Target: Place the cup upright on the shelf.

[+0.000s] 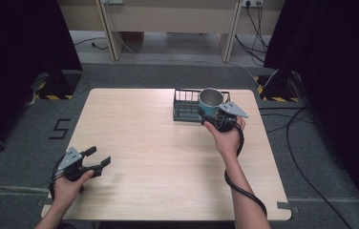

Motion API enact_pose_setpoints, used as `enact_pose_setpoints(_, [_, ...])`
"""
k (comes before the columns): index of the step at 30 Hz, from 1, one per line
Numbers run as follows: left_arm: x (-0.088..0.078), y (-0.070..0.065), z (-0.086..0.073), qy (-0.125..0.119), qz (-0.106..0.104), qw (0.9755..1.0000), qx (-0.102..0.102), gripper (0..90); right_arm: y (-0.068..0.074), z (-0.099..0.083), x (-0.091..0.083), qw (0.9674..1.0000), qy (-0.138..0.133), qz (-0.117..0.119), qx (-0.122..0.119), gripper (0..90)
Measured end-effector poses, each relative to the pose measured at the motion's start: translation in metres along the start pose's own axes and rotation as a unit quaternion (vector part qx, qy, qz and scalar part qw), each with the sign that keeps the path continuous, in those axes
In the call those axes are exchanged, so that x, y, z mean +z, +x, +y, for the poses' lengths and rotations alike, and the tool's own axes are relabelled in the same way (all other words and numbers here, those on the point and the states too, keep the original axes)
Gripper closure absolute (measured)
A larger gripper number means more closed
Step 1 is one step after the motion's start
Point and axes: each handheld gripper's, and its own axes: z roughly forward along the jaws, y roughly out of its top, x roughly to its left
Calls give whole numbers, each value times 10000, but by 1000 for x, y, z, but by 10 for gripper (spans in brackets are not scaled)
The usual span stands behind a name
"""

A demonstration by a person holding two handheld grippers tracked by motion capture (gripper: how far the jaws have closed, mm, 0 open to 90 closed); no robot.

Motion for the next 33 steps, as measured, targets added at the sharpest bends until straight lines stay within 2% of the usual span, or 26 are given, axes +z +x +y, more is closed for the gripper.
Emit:
enact_pose_setpoints(15, [0,-1,0,7,-22,10000,24,191,-10,24,25,9998,-28,-191,69,191])
enact_pose_setpoints(33, [1,-1,1,-10,-55,10000,21,191,-18,31,61,9987,201,-407,209,191])
